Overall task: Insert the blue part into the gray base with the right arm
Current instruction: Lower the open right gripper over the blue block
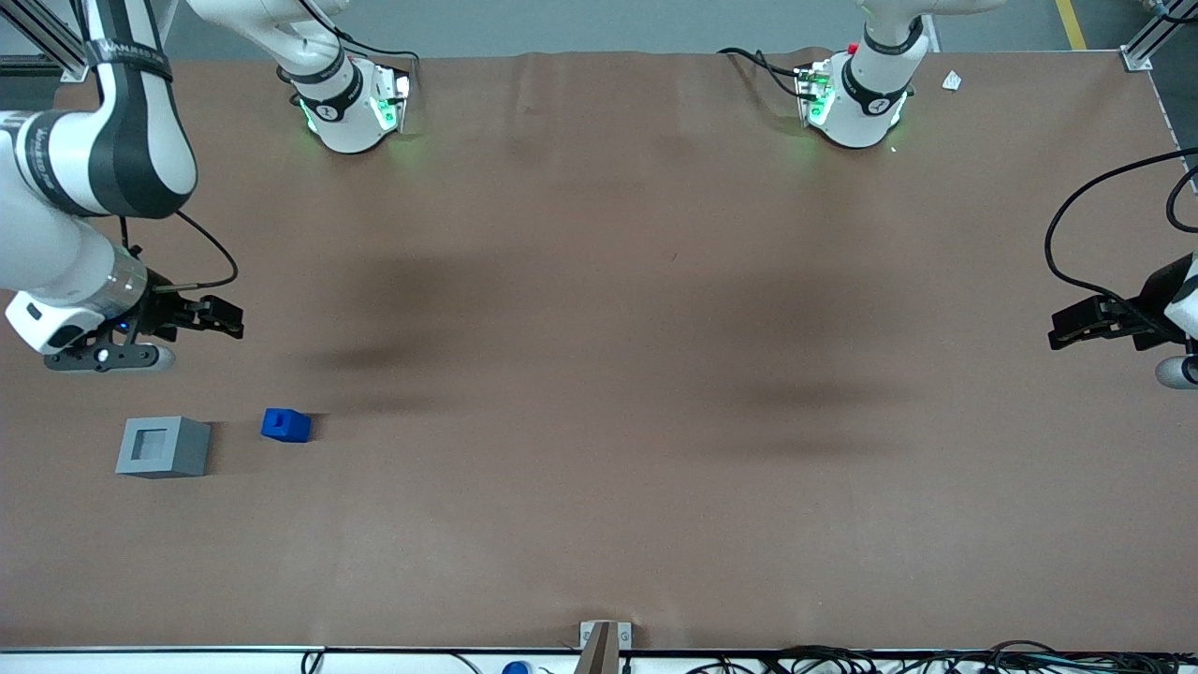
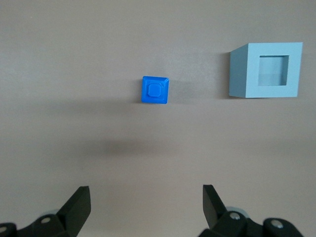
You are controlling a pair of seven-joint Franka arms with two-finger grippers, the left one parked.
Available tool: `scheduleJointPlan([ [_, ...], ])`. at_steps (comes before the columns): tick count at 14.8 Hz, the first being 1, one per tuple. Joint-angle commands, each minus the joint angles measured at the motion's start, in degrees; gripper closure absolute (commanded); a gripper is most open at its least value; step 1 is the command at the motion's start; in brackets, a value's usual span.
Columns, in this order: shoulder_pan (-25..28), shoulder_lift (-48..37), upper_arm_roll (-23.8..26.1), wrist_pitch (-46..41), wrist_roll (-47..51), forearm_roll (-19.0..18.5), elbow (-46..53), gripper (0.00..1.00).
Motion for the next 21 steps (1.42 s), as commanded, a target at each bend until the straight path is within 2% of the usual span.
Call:
scheduleJointPlan([
  [1,-0.8,1.7,0.5,6.4,0.1,-0.6,-3.1,0.00],
  [6,-2.0,7.3,0.8,18.1,-0.2,-0.4,-4.5,0.05],
  [8,-2.3,9.9,0.9,22.1,-0.5,-0.2,-4.4,0.12],
  [13,-2.3,16.8,1.0,30.5,-0.1,0.3,-4.0,0.15],
  [21,-2.4,21.5,2.2,31.3,0.2,1.6,-1.1,0.20],
])
